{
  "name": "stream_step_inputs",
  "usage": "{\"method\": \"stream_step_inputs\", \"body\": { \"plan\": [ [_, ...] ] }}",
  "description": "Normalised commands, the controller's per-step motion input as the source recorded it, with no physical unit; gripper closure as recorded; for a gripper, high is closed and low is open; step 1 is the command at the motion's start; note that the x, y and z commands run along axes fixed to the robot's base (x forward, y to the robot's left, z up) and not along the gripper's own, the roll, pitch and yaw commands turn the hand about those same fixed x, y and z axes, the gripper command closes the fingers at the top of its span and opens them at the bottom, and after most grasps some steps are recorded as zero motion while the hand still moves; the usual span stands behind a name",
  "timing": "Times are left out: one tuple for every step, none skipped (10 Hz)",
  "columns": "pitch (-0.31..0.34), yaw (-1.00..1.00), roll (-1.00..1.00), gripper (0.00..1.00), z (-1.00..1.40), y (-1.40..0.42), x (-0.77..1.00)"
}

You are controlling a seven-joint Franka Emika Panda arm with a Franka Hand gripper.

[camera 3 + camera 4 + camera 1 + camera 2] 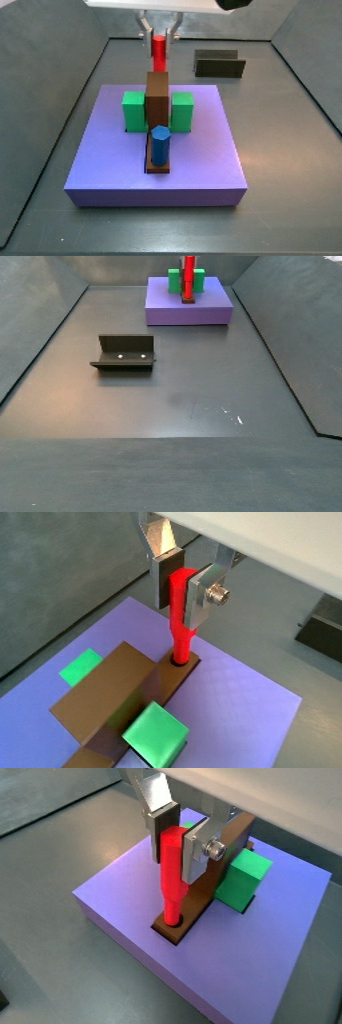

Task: Pick up the red object. Move up. Move to above the board. Insert the red object.
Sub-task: Insert the red object.

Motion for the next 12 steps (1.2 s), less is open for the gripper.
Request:
{"method": "stream_step_inputs", "body": {
  "plan": [
    [-0.063,0.00,-0.07,1.00,-0.05,0.00,-0.15],
    [-0.083,-0.02,-0.09,1.00,-0.14,-0.06,-0.01],
    [-0.044,-0.15,-0.05,1.00,-0.28,-0.09,0.08],
    [-0.003,-0.14,-0.02,1.00,-0.30,0.00,0.13],
    [0.000,-0.09,0.00,1.00,-0.29,0.00,0.12],
    [0.000,-0.03,0.02,1.00,-0.33,0.08,0.09],
    [0.000,-0.07,0.09,1.00,-0.17,0.25,0.13],
    [0.000,0.00,0.17,1.00,-0.17,0.12,0.02],
    [-0.004,0.00,0.19,1.00,-0.28,0.00,0.00],
    [-0.034,0.00,0.06,1.00,-0.29,0.00,0.00],
    [-0.064,0.00,0.03,1.00,-0.36,0.00,0.00],
    [-0.081,0.00,0.05,1.00,-0.48,-0.04,-0.02]
  ]
}}
